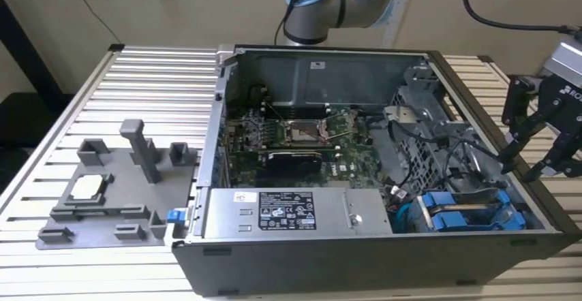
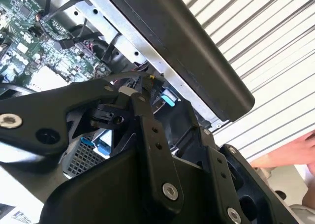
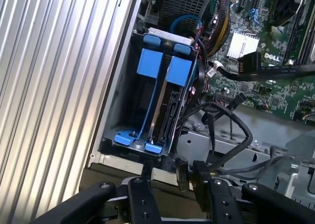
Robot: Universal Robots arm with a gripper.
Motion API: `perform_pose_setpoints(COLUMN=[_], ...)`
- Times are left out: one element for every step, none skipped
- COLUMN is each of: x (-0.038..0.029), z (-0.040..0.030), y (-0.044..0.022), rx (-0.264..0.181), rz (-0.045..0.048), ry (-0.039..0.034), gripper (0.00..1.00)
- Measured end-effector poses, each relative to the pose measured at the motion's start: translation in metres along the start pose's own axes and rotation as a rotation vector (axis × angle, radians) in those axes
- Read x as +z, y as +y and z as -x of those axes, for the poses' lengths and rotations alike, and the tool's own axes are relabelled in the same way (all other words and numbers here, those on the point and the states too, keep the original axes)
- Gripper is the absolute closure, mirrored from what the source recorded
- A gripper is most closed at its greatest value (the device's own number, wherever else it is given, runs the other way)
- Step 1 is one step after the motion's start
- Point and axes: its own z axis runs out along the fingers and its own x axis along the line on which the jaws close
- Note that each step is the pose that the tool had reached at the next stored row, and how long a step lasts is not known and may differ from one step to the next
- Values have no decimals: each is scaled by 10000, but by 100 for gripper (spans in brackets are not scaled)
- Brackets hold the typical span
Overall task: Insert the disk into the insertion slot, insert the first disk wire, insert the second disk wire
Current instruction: 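Insert the first disk wire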
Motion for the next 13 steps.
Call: perform_pose_setpoints(x=[1,2,3,4,5,6,6,6,7,7,7,7,7], z=[0,0,0,0,0,0,0,0,0,0,0,0,0], y=[0,0,0,-1,-1,-1,-1,-1,-1,-1,0,0,0], rx=[-1,-1,-1,-2,-2,-2,-2,-2,-2,-2,-2,-2,-1], rz=[0,-1,-2,-3,-4,-4,-4,-3,-2,-1,-1,-1,0], ry=[0,1,1,1,1,2,3,6,9,11,12,12,13], gripper=[62,62,62,62,62,62,62,62,62,62,65,65,65])
